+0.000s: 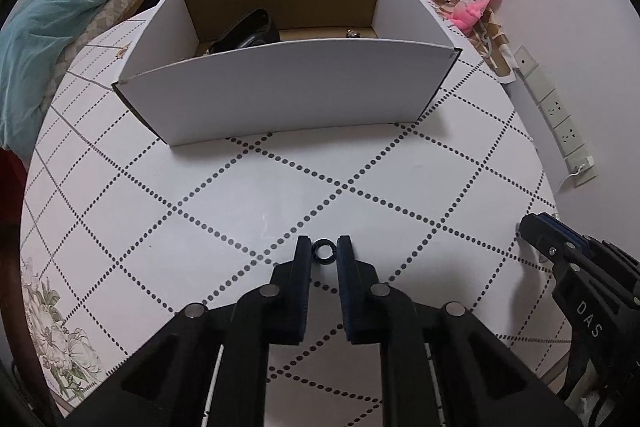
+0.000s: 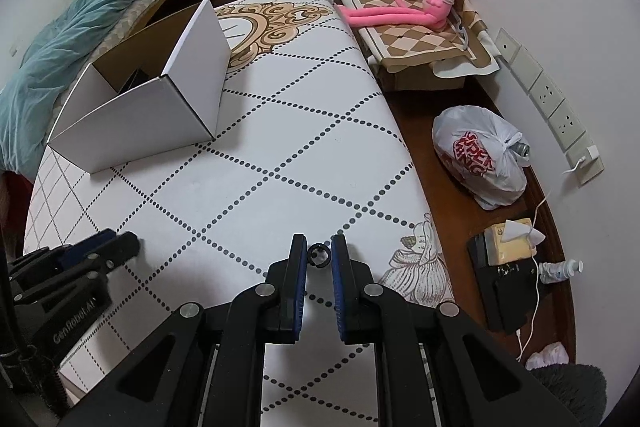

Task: Organize jewelry

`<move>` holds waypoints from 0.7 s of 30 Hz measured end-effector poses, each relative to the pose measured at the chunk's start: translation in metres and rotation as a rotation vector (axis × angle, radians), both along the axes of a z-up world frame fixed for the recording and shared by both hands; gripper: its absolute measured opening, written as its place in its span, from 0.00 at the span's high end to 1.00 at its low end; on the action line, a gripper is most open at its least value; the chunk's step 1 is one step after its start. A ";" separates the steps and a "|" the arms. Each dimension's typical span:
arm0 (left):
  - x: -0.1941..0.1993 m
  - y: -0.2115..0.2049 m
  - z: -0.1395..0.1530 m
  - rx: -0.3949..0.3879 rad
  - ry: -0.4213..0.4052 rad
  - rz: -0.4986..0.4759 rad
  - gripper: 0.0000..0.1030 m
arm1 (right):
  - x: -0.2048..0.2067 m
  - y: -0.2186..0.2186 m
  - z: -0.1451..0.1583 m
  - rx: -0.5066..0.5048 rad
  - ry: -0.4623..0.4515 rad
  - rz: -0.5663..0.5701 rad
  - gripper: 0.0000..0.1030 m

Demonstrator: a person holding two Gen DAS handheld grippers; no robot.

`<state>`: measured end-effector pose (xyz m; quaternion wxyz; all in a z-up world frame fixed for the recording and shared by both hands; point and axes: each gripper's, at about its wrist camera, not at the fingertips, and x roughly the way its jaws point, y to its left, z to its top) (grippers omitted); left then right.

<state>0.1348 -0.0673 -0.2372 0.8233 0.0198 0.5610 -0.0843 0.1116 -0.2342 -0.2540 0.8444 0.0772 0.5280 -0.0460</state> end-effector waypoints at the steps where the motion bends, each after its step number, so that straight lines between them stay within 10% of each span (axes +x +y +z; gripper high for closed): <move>1: -0.001 0.000 0.000 -0.005 -0.001 0.000 0.90 | 0.000 0.000 0.001 0.000 -0.003 -0.002 0.88; 12: 0.007 0.026 0.061 -0.126 -0.070 0.013 0.90 | 0.016 0.012 0.048 0.110 -0.079 0.046 0.88; 21: 0.097 0.056 0.102 -0.176 -0.065 -0.034 0.90 | 0.126 0.038 0.078 0.397 -0.039 0.150 0.88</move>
